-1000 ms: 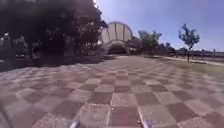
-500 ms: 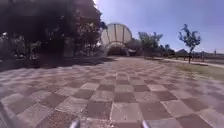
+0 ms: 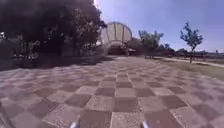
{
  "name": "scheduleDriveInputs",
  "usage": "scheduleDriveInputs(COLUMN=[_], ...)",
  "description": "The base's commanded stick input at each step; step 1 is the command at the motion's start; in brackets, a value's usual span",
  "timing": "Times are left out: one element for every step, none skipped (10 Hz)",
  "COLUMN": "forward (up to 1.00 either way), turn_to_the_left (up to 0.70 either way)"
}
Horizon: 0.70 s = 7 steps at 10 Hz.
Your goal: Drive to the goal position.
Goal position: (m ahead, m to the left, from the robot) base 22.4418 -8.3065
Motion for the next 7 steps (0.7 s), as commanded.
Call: scheduleDriveInputs(forward=[0.5, 0.5, 0.5, 0.5, 0.5, 0.5, 0.5], turn_to_the_left=[0.0, 0.0, 0.0, 0.0, 0.0, 0.0, 0.0])
